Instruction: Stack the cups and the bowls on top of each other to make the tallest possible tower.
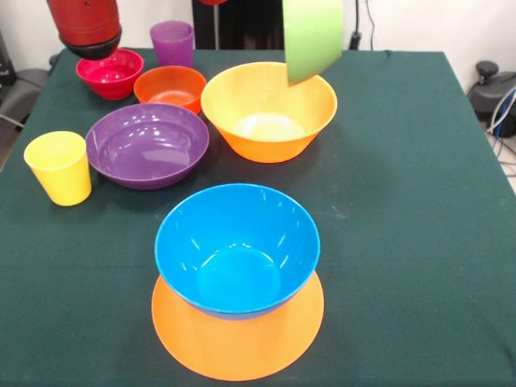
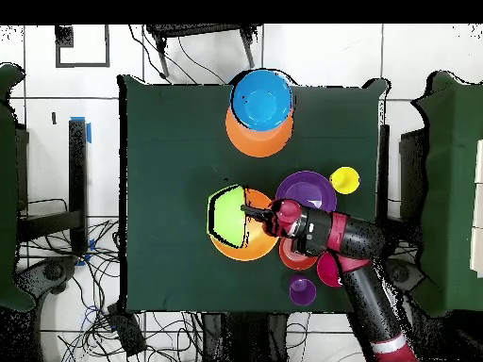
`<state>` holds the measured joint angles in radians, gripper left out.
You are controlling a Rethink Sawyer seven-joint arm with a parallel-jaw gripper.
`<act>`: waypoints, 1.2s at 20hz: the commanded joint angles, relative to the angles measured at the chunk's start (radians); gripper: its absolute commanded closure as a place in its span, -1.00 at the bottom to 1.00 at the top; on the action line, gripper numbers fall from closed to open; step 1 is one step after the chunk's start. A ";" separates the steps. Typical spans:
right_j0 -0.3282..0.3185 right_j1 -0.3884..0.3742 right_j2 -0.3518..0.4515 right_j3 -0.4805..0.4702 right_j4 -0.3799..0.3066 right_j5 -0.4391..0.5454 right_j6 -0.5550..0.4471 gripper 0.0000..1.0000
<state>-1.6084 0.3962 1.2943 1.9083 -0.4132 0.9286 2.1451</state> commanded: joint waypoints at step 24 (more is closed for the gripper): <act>0.142 0.105 -0.080 -0.256 0.090 0.146 -0.449 1.00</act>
<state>-1.5176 0.4876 1.2941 1.8258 -0.3869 0.9621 1.9737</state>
